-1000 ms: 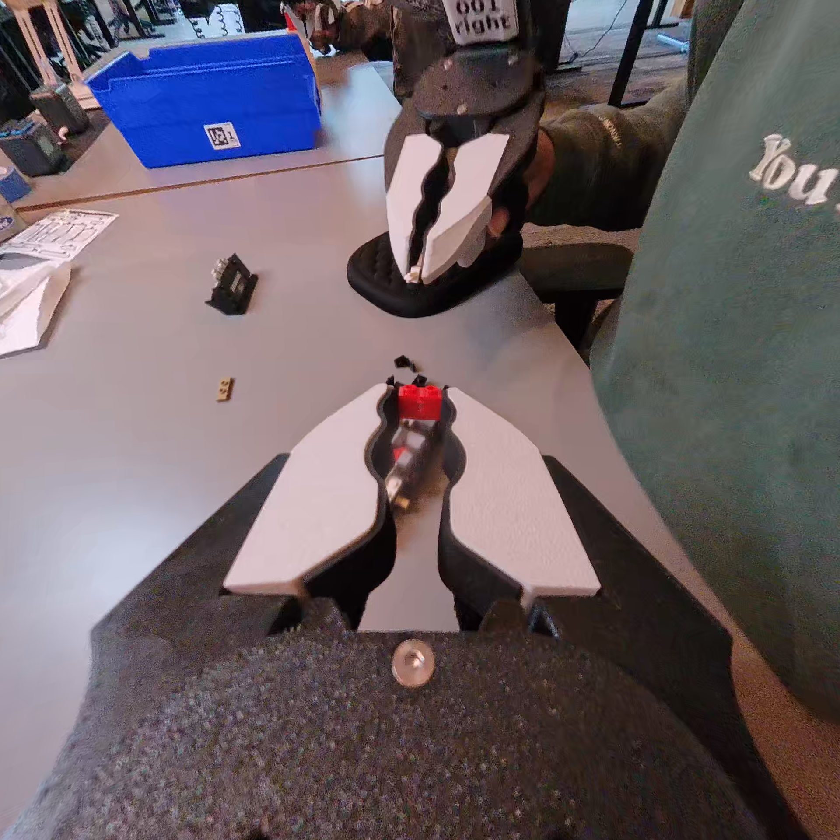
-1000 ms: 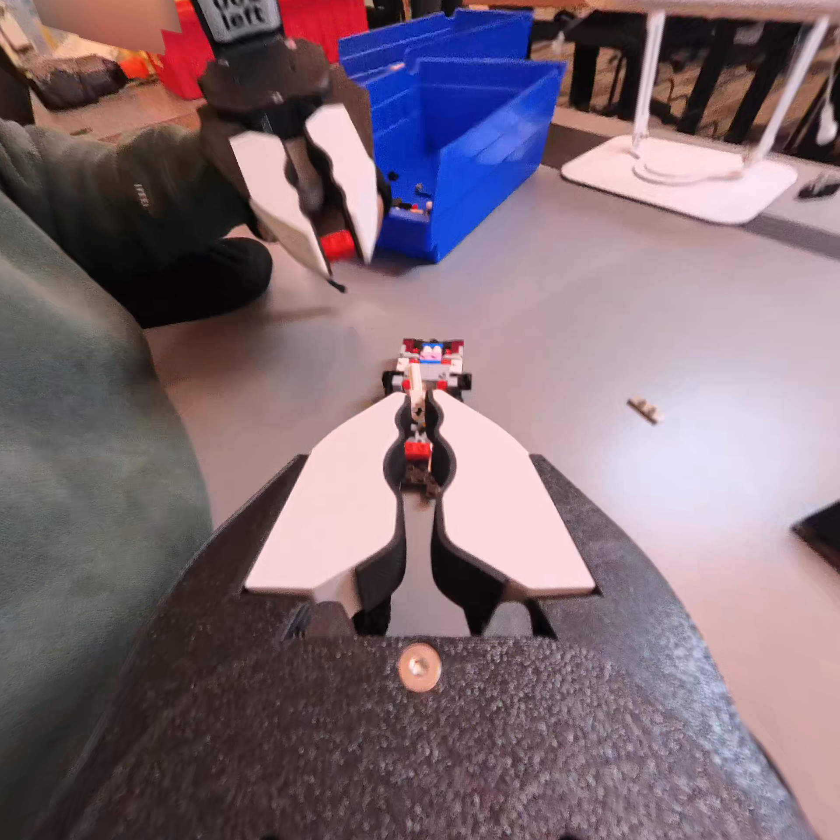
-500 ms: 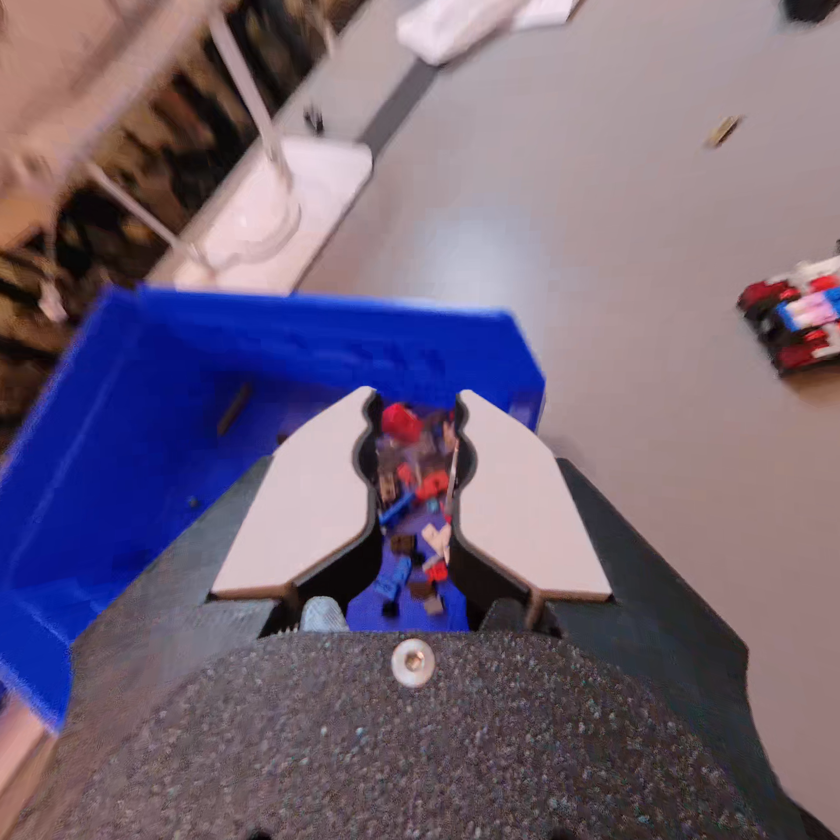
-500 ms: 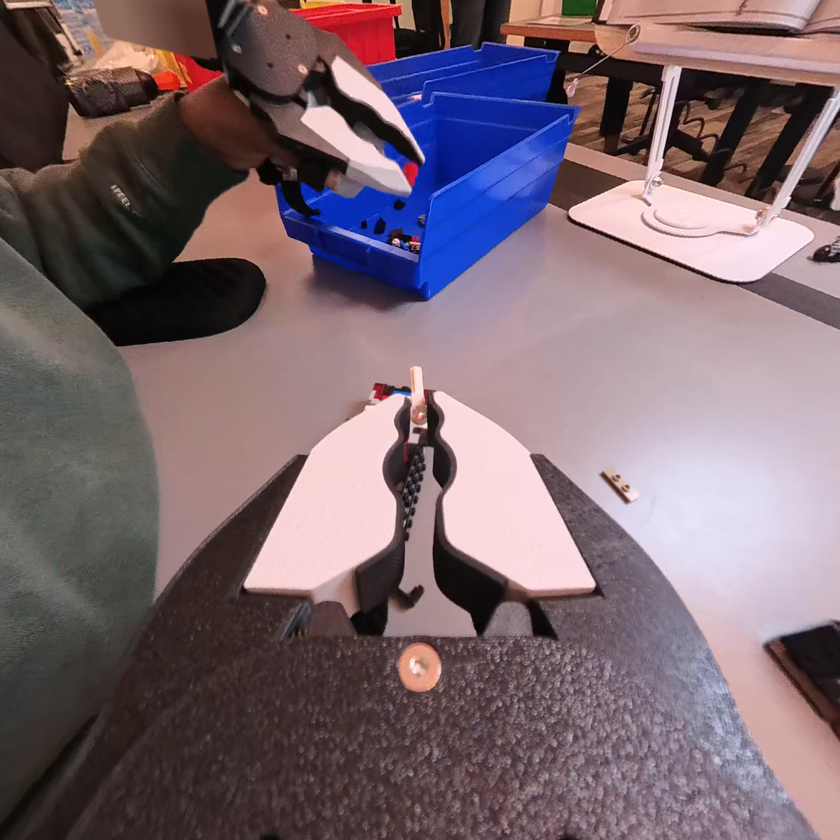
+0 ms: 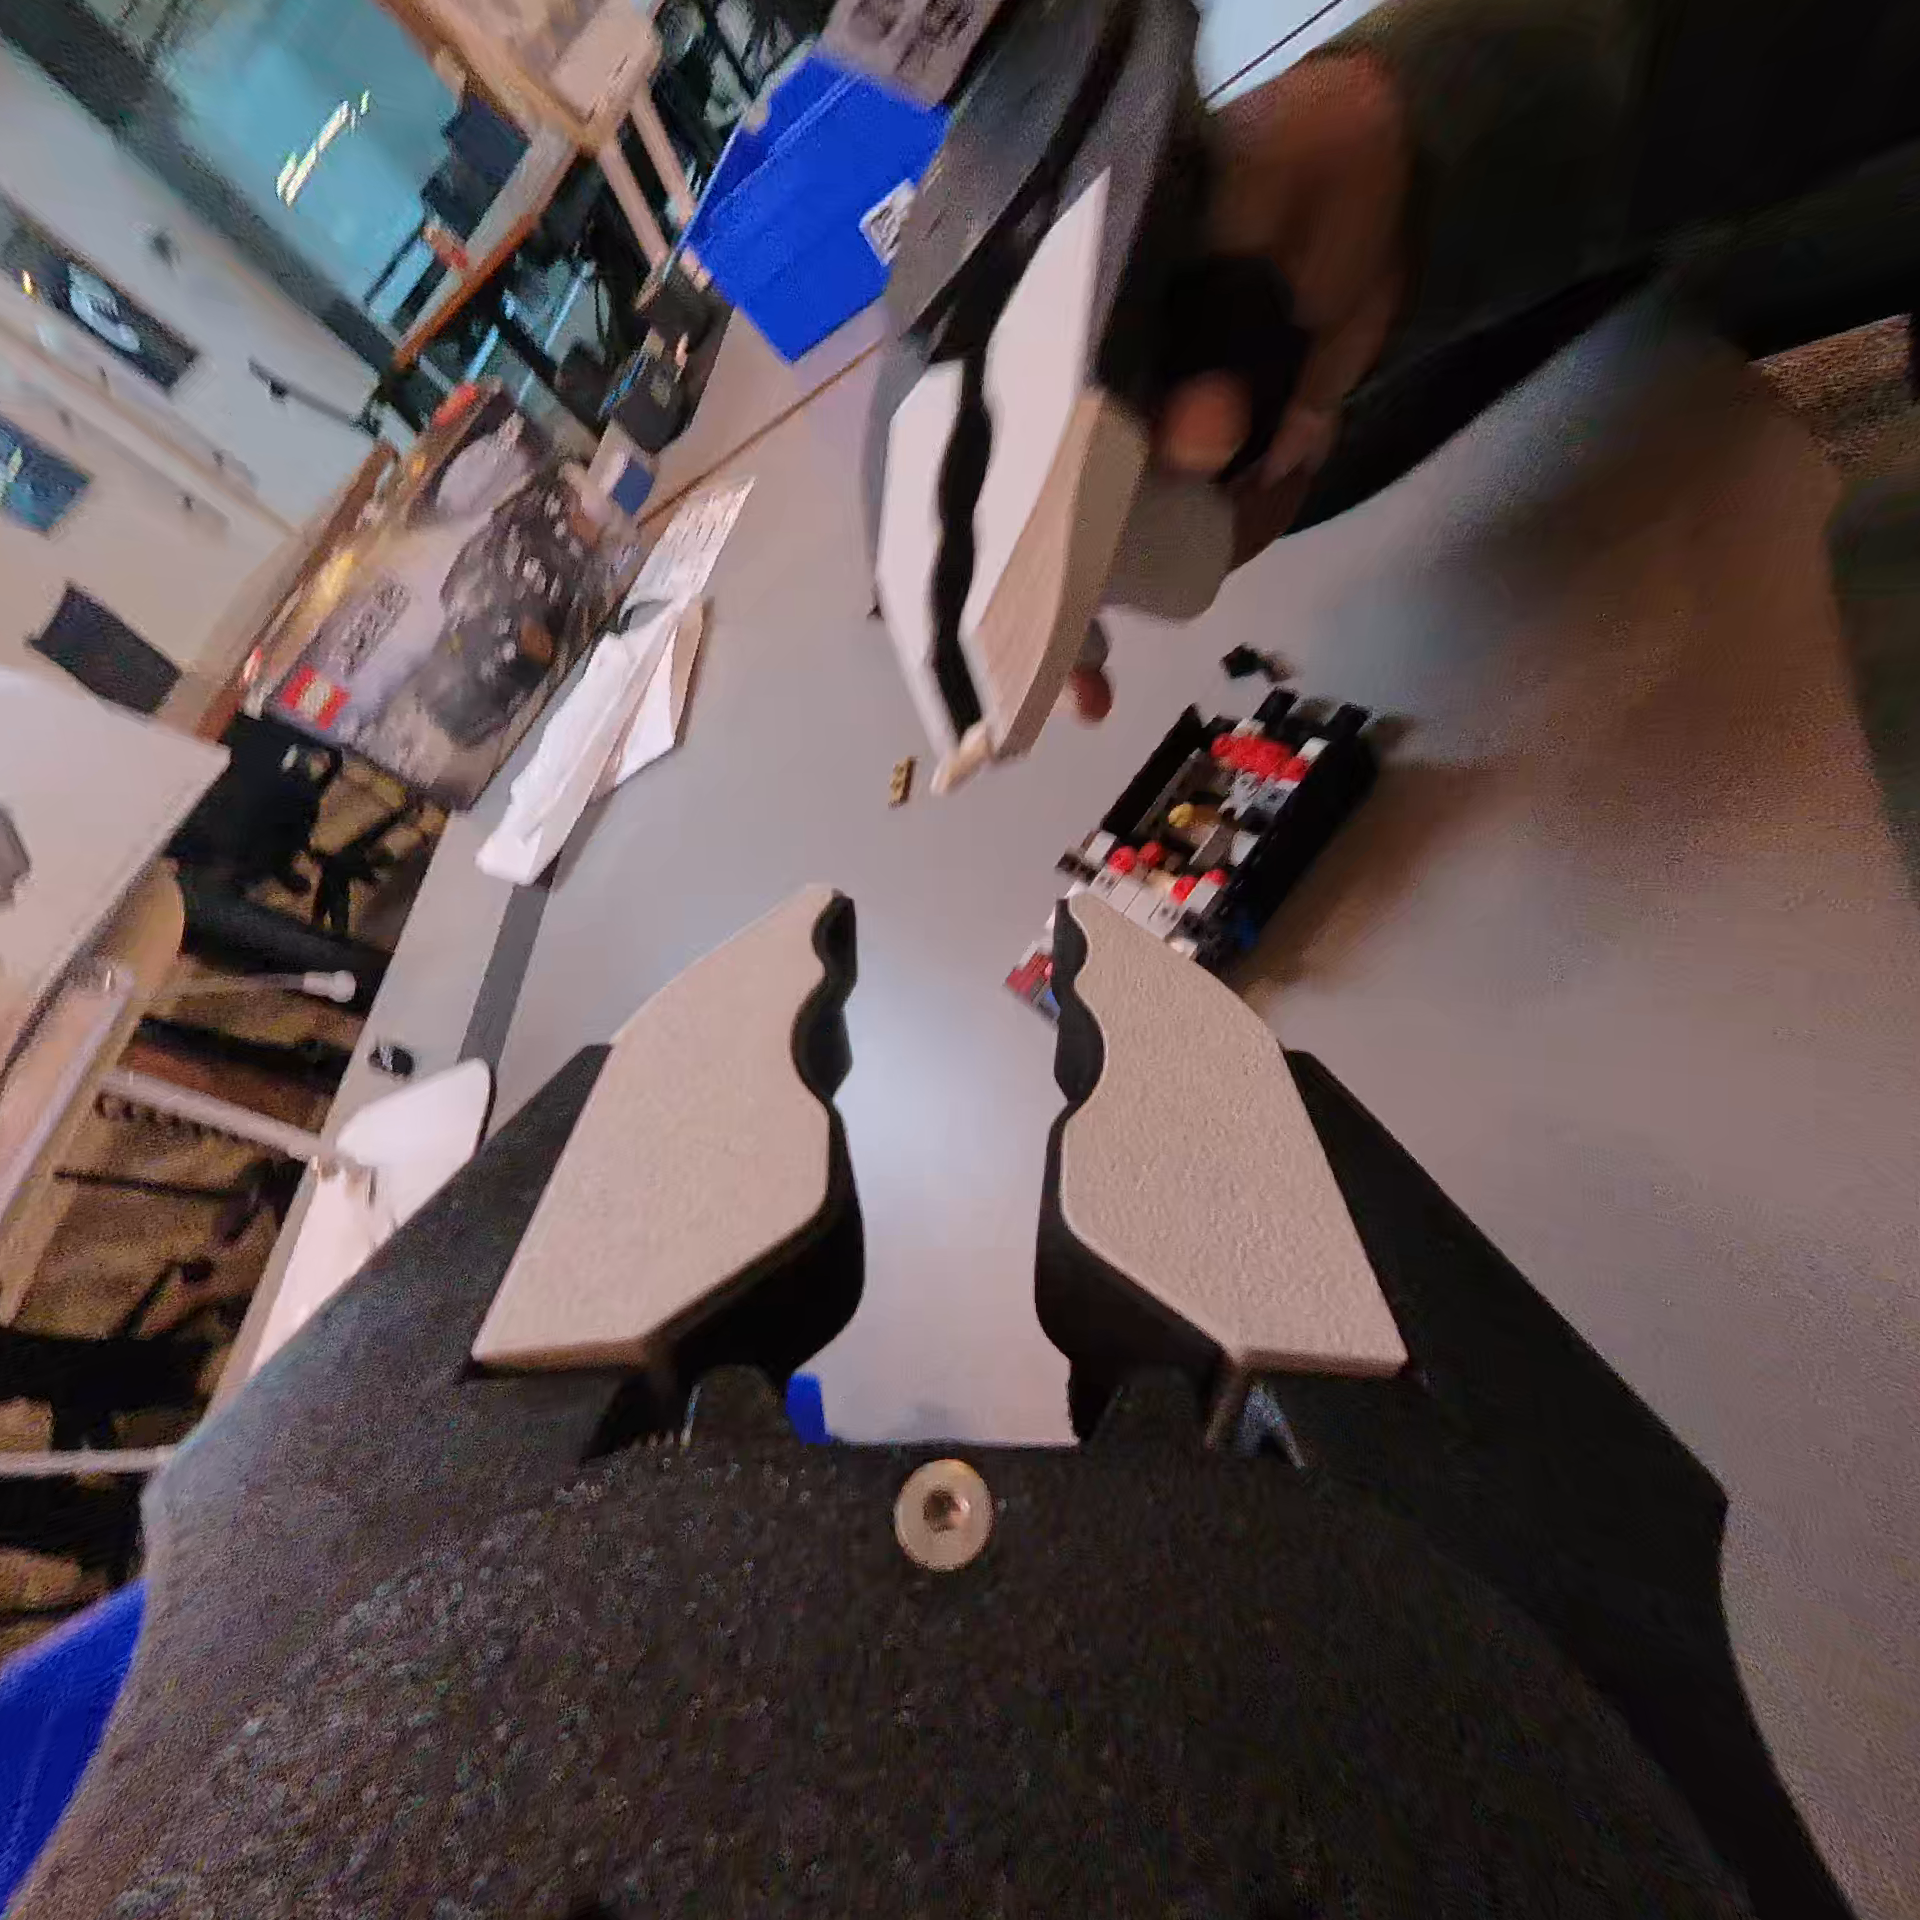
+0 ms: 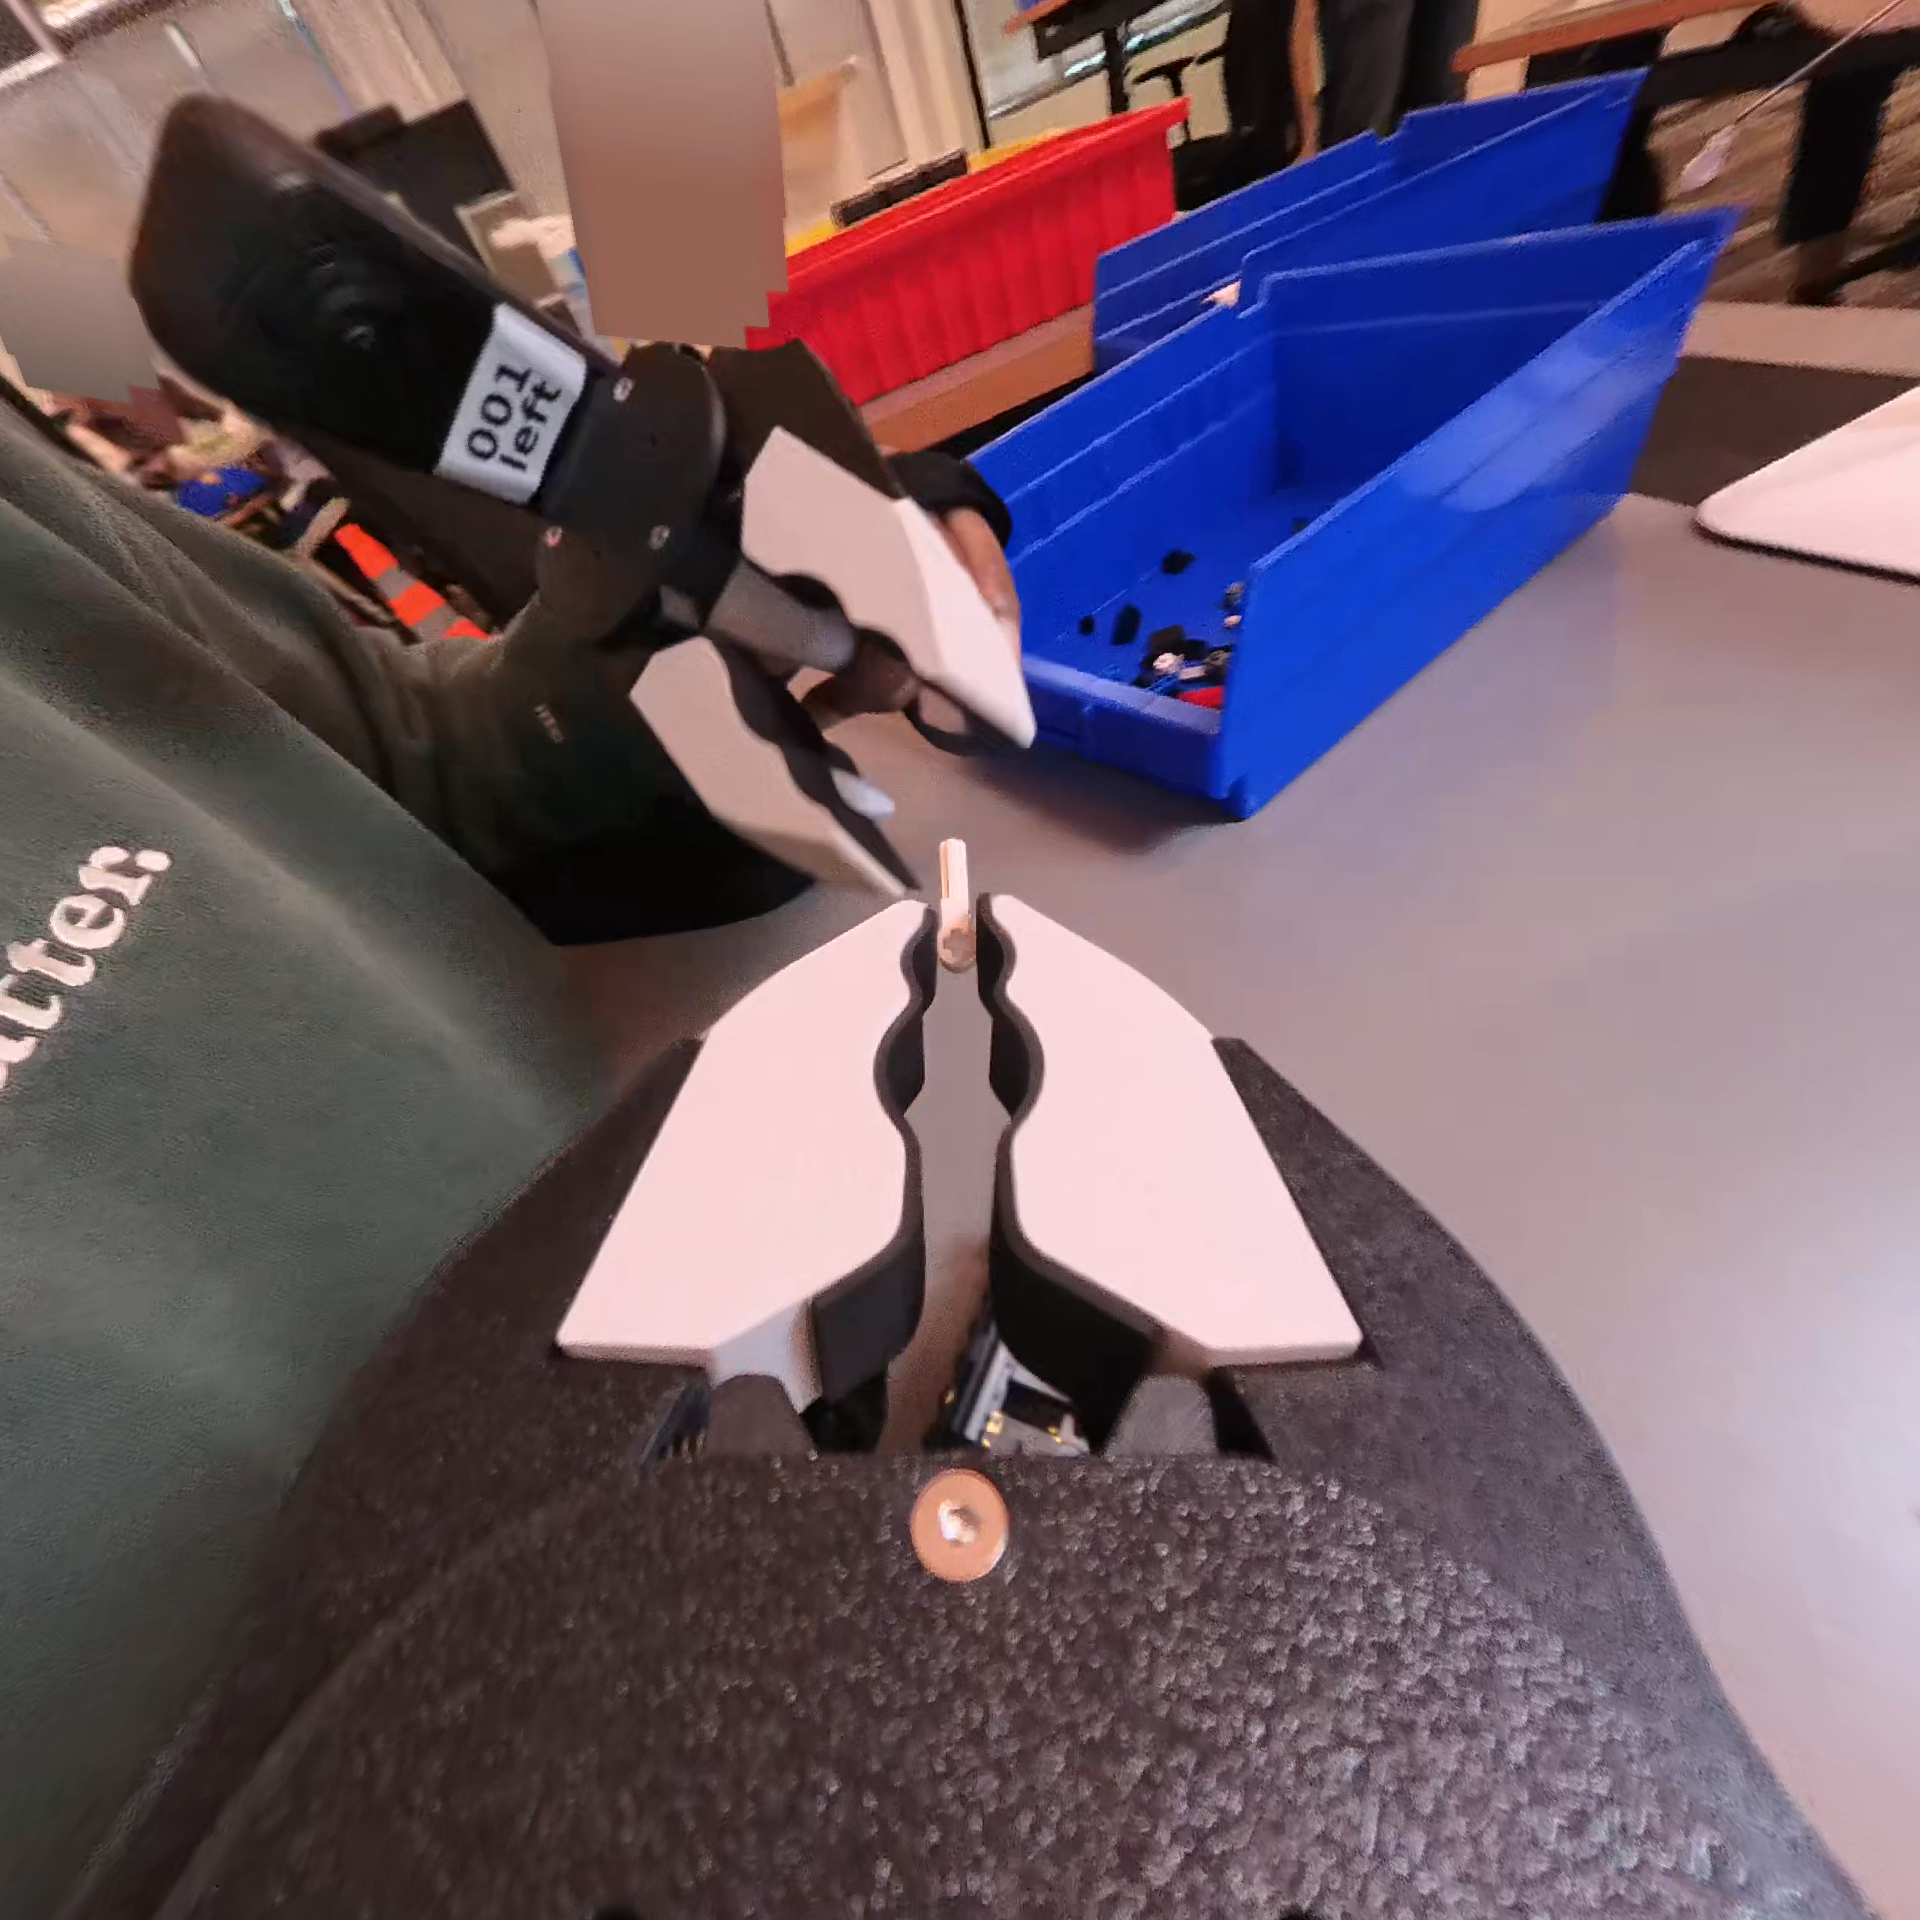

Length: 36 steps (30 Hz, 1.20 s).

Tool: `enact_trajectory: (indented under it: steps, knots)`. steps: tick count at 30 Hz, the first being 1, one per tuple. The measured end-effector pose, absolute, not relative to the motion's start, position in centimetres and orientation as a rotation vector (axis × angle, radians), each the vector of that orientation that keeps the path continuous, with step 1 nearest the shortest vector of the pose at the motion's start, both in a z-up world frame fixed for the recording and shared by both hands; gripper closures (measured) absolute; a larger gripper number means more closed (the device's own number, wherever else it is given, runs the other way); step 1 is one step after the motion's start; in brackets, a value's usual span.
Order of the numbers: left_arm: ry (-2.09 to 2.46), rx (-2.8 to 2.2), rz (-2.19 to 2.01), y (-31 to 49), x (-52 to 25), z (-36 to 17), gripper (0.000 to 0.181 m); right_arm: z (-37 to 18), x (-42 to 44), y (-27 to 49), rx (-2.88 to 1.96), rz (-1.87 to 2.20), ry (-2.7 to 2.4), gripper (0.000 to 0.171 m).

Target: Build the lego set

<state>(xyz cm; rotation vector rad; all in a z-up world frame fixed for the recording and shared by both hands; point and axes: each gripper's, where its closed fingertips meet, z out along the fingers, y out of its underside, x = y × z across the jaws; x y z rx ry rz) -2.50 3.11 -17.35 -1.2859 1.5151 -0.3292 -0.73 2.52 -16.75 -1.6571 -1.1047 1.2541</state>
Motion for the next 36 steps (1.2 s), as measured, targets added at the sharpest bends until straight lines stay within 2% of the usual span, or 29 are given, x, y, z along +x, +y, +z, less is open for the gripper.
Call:
enact_trajectory:
  steps: [4, 6, 12, 15, 19, 20, 21, 23, 27, 29, 31, 36]
  knots:
    - [1.592, -1.222, -0.234, 2.3, -1.4, -18.1, 0.154, -17.8, -1.9, 1.5, -1.706, 1.283, -1.193, 0.164]
    - [1.624, -1.200, -0.218, 2.0, -1.4, -18.6, 0.175, -18.1, -2.1, 1.0, -1.717, 1.287, -1.224, 0.164]
    - [1.559, -1.280, -0.254, 2.7, -2.2, -17.8, 0.177, -17.1, -1.5, 1.9, -1.700, 1.265, -1.170, 0.164]
    - [1.355, -1.480, -0.151, 7.2, -6.8, -16.5, 0.177, -17.1, 1.7, 2.7, -1.658, 1.065, -1.272, 0.159]
    - [0.941, -1.939, -0.103, 12.6, -15.6, -17.9, 0.177, -21.3, 5.6, 0.7, -1.660, 0.742, -1.659, 0.153]
    - [0.857, -2.038, -0.091, 13.3, -17.4, -18.9, 0.165, -22.5, 6.1, 0.2, -1.656, 0.683, -1.748, 0.153]
    - [0.813, -2.108, -0.091, 13.6, -18.4, -19.9, 0.142, -23.5, 6.4, -0.2, -1.647, 0.631, -1.822, 0.153]
    - [0.778, -2.147, -0.104, 13.9, -19.1, -20.6, 0.130, -24.9, 6.4, -0.7, -1.611, 0.568, -1.927, 0.153]
    - [0.826, -2.080, -0.110, 13.5, -18.2, -19.7, 0.127, -25.7, 6.1, -0.4, -1.539, 0.511, -2.050, 0.153]
    - [0.991, -1.969, -0.219, 11.7, -15.1, -18.8, 0.138, -26.1, 6.3, -0.1, -1.520, 0.471, -2.132, 0.154]
    - [1.187, -1.822, -0.349, 8.8, -10.7, -18.4, 0.138, -26.6, 6.5, 0.0, -1.498, 0.432, -2.236, 0.154]
    - [1.611, -1.575, -0.364, 3.5, -2.2, -22.6, 0.129, -27.5, 6.6, -0.1, -1.451, 0.332, -2.443, 0.156]
